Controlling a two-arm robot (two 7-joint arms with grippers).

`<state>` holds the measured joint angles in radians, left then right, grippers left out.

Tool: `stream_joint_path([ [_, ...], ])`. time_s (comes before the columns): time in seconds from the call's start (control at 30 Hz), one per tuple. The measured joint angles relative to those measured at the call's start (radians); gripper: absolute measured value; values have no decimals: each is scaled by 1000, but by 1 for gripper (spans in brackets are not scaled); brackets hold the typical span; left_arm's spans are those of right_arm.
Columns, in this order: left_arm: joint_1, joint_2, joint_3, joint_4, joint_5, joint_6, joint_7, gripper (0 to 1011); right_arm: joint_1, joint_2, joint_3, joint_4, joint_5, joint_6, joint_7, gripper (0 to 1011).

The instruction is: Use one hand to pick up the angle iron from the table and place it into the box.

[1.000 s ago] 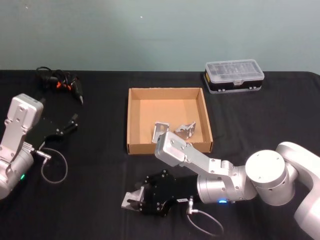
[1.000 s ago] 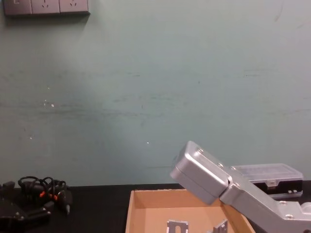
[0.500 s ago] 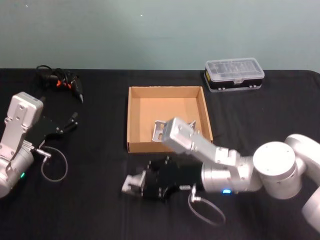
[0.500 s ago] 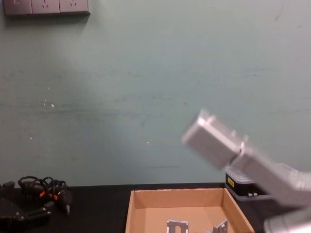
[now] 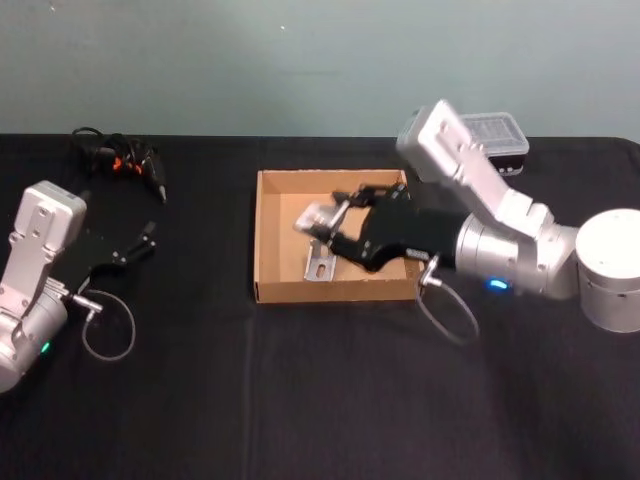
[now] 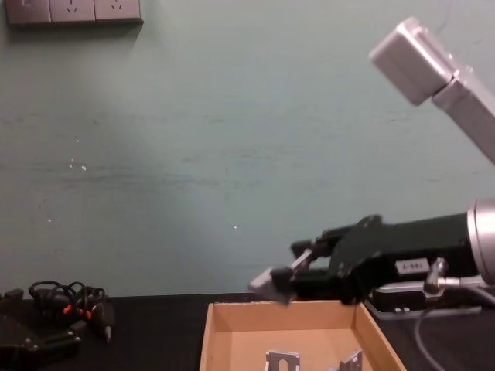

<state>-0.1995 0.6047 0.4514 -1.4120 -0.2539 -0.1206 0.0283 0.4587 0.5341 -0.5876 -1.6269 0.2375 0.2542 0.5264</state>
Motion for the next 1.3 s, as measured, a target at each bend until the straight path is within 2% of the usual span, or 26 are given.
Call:
stream_joint_path([
  [0.13,0,0,0,0,0,0,0,1000,4,-25,37,26,-12,14,-50,476],
  [0.27,0,0,0,0,0,0,0,1000,14,-56,59,64,-25,38,-88,474],
  [0.57,0,0,0,0,0,0,0,1000,53,-129,89,187,-45,71,-135,474],
  [0.87,0,0,0,0,0,0,0,1000,99,-179,85,306,-66,83,-116,474],
  [0.97,0,0,0,0,0,0,0,1000,120,-200,75,355,-75,86,-92,474],
  [1.3,0,0,0,0,0,0,0,1000,167,-235,39,458,-111,87,-50,474],
])
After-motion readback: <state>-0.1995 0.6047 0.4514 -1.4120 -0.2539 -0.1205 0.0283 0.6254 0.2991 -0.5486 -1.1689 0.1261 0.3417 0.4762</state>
